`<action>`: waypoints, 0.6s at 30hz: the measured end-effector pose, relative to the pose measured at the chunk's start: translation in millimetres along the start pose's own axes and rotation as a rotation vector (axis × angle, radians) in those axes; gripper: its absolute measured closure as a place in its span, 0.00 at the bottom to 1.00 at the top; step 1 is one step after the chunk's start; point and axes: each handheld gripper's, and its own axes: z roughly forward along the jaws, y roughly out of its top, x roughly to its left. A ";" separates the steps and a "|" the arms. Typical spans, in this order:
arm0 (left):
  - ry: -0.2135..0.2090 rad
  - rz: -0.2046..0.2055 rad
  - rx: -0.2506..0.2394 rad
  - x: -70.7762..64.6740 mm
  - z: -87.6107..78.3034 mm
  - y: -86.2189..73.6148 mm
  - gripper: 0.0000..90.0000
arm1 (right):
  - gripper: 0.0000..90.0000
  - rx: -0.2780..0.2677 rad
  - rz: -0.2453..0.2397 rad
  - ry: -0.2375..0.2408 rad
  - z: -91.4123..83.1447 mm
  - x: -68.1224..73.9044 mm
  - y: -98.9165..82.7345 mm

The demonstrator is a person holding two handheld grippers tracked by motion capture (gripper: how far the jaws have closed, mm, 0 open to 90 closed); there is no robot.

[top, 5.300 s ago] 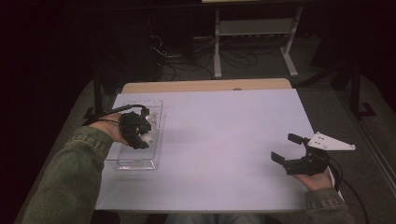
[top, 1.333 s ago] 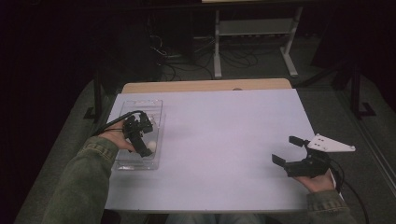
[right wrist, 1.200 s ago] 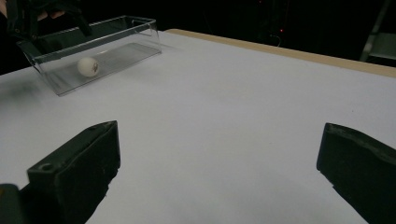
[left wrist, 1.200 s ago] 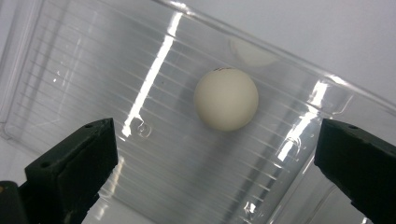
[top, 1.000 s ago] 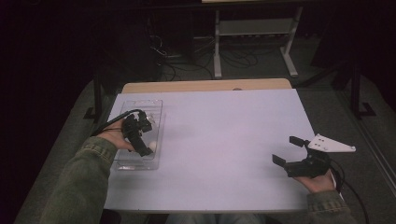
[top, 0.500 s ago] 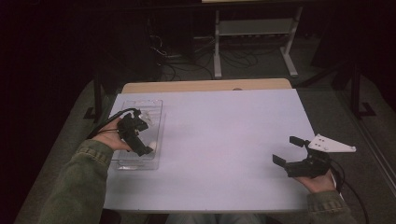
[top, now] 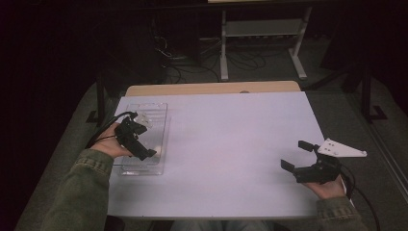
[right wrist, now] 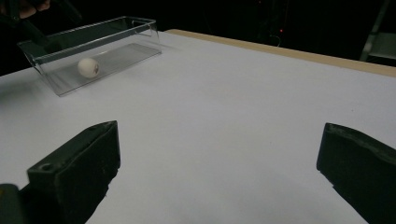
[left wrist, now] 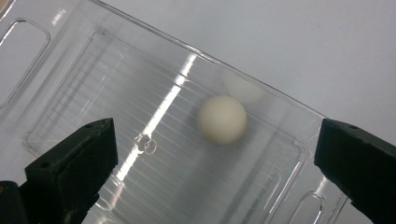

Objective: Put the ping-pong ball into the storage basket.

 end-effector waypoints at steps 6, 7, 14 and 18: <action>0.034 -0.023 -0.059 -2.0 -3.7 -6.0 0.00 | 0.00 -0.002 0.006 -0.001 -0.8 -0.7 -0.7; 0.037 -0.028 -0.077 -2.7 -4.5 -6.9 0.00 | 0.00 -0.004 0.006 -0.002 -1.0 -0.8 -0.6; 0.062 -0.036 -0.140 -5.7 -13.5 -10.6 0.00 | 0.00 0.000 0.007 -0.002 -0.6 -0.5 -0.7; 0.079 -0.048 -0.175 -6.2 -17.3 -12.7 0.00 | 0.00 -0.001 0.004 -0.002 -0.7 -0.6 -0.7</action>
